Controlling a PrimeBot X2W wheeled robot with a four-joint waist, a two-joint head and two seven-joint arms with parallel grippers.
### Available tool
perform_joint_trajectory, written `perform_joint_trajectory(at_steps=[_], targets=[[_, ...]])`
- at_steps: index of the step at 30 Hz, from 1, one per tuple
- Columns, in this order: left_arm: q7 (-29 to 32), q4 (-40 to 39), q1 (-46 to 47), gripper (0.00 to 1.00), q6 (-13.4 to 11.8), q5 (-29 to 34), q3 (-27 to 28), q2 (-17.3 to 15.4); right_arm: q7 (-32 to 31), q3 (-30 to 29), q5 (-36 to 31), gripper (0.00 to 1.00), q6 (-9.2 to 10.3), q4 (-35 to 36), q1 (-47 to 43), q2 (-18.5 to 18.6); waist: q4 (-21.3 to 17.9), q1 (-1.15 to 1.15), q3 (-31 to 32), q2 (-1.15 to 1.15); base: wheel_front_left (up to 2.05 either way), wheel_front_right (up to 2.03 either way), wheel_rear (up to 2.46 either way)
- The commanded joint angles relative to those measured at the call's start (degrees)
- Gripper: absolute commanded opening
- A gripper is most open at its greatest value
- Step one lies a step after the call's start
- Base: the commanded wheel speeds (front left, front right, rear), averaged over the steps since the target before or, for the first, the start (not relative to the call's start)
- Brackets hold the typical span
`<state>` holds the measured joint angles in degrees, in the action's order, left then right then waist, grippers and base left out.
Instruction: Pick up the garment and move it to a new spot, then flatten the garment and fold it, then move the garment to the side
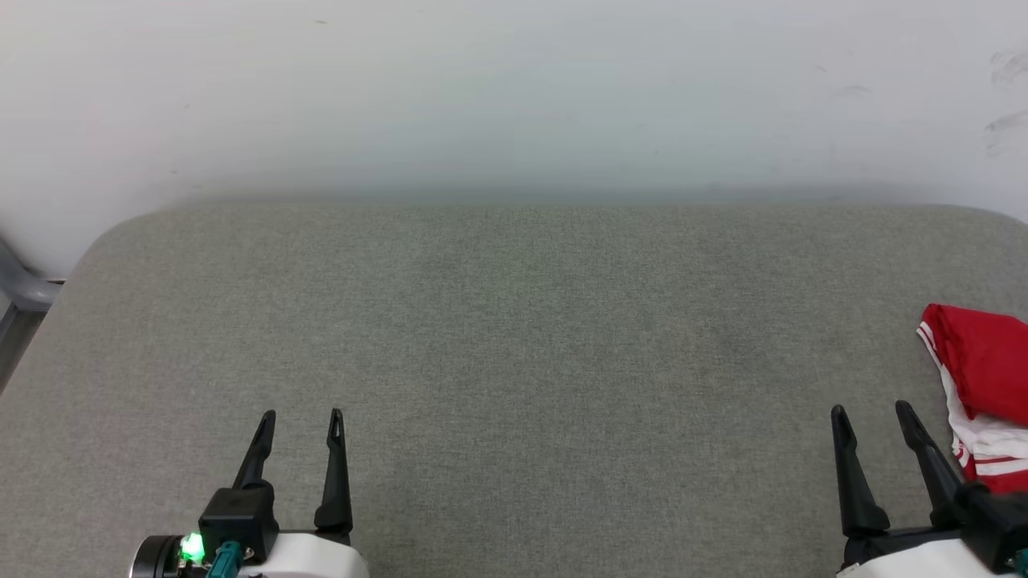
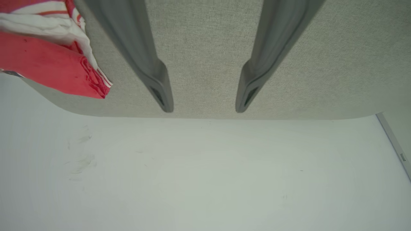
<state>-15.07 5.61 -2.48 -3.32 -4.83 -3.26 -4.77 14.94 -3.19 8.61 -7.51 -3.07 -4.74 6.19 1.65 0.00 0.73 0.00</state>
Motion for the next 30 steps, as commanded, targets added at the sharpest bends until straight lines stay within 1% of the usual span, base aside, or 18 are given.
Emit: perform_joint_trajectory(at_steps=[1,8,17,18,22,28,30], targets=[[-0.1,0.1,-0.7,1.00,0.4,-0.3,0.1,0.2,0.3,-0.5,0.1,1.00,0.05,0.6,-1.3,-0.7,0.1,0.00,0.3,0.00,0.00,0.00,0.00],[-0.1,0.6,-1.4,1.00,0.9,-0.7,0.3,0.4,0.3,-1.5,-0.1,1.00,0.05,2.3,-3.7,-1.5,0.2,0.00,0.9,0.00,0.00,0.00,0.00],[-0.1,1.2,-1.7,1.00,1.6,-0.9,0.6,0.7,0.3,-2.1,-0.5,1.00,0.05,2.2,-4.5,-1.8,0.1,0.00,1.2,0.00,0.00,0.00,0.00],[0.0,1.4,-1.4,0.00,1.6,-0.9,0.3,0.5,0.1,-1.9,-0.2,0.00,-0.01,2.0,-3.7,-1.4,0.1,0.00,1.2,0.00,0.00,0.00,0.00],[0.5,3.7,-2.2,0.00,1.7,-1.5,0.3,0.5,-0.3,-1.7,0.4,0.00,-0.01,-0.1,-3.7,-1.5,0.1,0.00,1.2,0.00,0.00,0.00,0.00],[2.5,4.3,-1.0,0.00,2.5,-8.6,1.3,0.6,-2.0,-1.8,7.5,0.00,-0.01,-1.0,-2.5,-1.6,0.0,0.00,1.1,0.00,0.00,0.00,0.00],[2.8,4.4,-0.9,0.00,2.6,-9.8,1.4,0.6,-2.2,-1.8,8.6,0.00,-0.01,-1.1,-2.2,-1.6,0.0,0.00,1.1,0.00,0.00,0.00,0.00]])
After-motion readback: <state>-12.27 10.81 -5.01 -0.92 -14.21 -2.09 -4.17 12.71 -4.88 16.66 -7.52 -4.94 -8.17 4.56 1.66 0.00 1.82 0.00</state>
